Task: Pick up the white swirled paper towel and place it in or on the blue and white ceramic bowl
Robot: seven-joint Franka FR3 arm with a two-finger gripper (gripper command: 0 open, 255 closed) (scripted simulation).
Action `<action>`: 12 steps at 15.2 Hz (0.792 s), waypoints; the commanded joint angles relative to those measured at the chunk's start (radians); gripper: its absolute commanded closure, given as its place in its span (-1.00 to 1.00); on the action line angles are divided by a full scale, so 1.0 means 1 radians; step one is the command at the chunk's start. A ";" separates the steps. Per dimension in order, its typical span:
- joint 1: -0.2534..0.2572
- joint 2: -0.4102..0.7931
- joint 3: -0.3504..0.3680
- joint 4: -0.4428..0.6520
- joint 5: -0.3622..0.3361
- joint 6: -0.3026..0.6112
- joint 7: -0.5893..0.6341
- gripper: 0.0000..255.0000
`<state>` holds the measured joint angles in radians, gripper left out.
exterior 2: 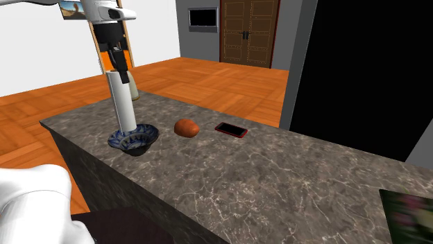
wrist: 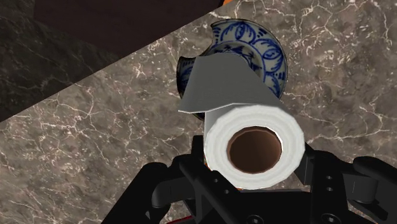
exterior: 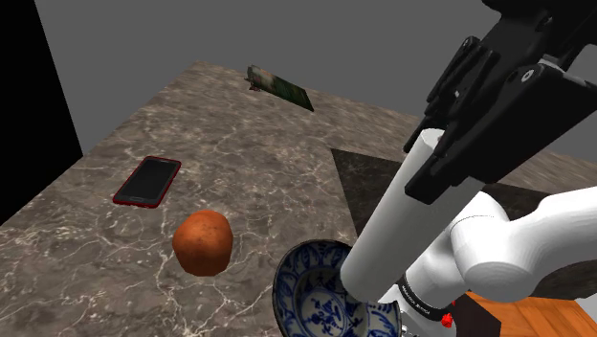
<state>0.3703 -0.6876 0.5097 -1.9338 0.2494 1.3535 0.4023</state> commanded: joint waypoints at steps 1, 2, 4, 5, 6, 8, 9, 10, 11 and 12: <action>0.005 -0.015 0.002 -0.039 0.006 0.025 -0.002 1.00; 0.007 -0.022 0.003 -0.057 0.009 0.037 -0.004 1.00; 0.011 -0.034 0.006 -0.093 0.014 0.060 -0.006 1.00; 0.014 -0.043 0.008 -0.118 0.018 0.077 -0.008 1.00; 0.014 -0.043 0.008 -0.118 0.018 0.077 -0.008 1.00; 0.014 -0.043 0.008 -0.118 0.018 0.077 -0.008 1.00; 0.014 -0.043 0.008 -0.118 0.018 0.077 -0.008 1.00; 0.014 -0.043 0.008 -0.118 0.018 0.077 -0.008 1.00; 0.014 -0.043 0.008 -0.118 0.018 0.077 -0.008 1.00; 0.014 -0.043 0.008 -0.118 0.018 0.077 -0.008 1.00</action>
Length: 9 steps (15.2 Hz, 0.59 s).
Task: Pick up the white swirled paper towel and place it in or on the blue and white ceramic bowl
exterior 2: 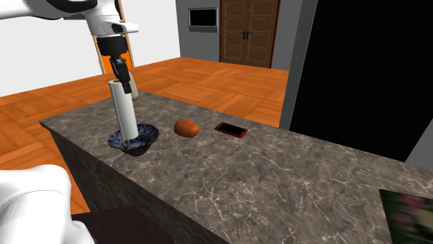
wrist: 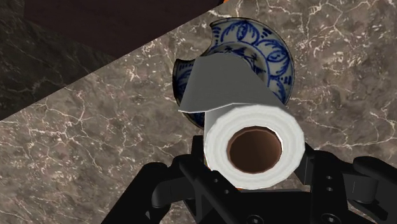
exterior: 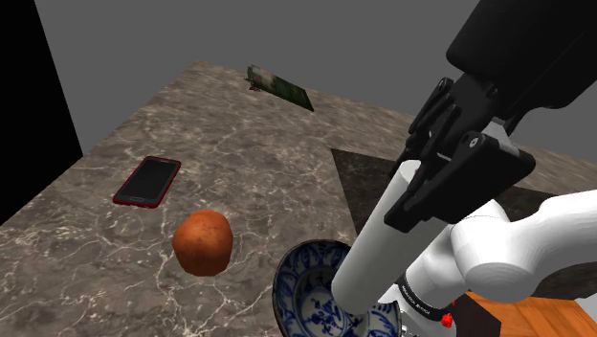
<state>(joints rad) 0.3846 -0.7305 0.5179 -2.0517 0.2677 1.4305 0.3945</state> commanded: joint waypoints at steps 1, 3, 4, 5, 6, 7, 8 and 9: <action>0.000 0.000 0.000 0.000 0.000 0.000 0.000 1.00; 0.000 0.000 0.000 0.000 0.000 0.000 0.000 -1.00; 0.000 0.000 0.000 0.000 0.000 0.000 0.000 -1.00; 0.000 0.000 0.000 0.000 0.000 0.000 0.000 -1.00; 0.000 0.000 0.000 0.000 0.000 0.000 0.000 -1.00; 0.000 0.000 0.000 0.000 0.000 0.000 0.000 -1.00; -0.005 0.014 -0.003 0.044 -0.006 -0.030 0.005 -1.00; -0.010 0.030 -0.004 0.090 -0.012 -0.060 0.009 -1.00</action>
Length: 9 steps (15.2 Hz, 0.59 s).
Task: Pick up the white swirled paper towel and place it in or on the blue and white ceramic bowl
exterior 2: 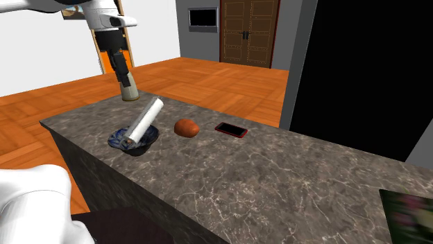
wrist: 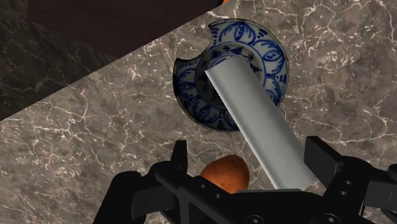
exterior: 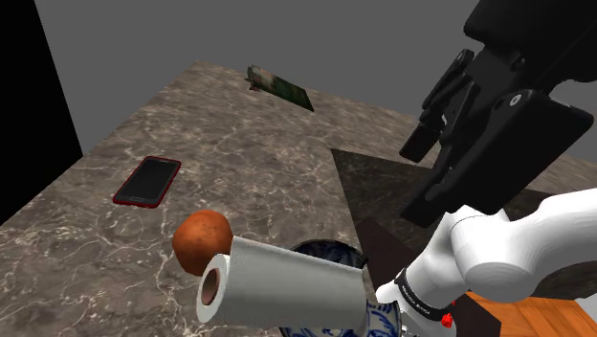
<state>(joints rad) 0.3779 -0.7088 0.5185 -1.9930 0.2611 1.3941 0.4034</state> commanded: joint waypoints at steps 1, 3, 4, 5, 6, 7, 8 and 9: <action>-0.008 0.026 -0.006 0.078 -0.011 -0.054 0.006 -1.00; -0.012 0.040 -0.006 0.116 -0.015 -0.078 0.010 -1.00; -0.012 0.040 -0.006 0.116 -0.015 -0.078 0.011 -1.00; -0.012 0.040 -0.006 0.116 -0.015 -0.078 0.010 -1.00; -0.012 0.040 -0.006 0.116 -0.015 -0.078 0.011 -1.00; -0.012 0.040 -0.006 0.116 -0.015 -0.078 0.011 -1.00; -0.012 0.040 -0.006 0.116 -0.015 -0.078 0.011 -1.00; -0.012 0.040 -0.006 0.116 -0.015 -0.078 0.011 -1.00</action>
<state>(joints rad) 0.3657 -0.6689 0.5127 -1.8770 0.2457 1.3166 0.4139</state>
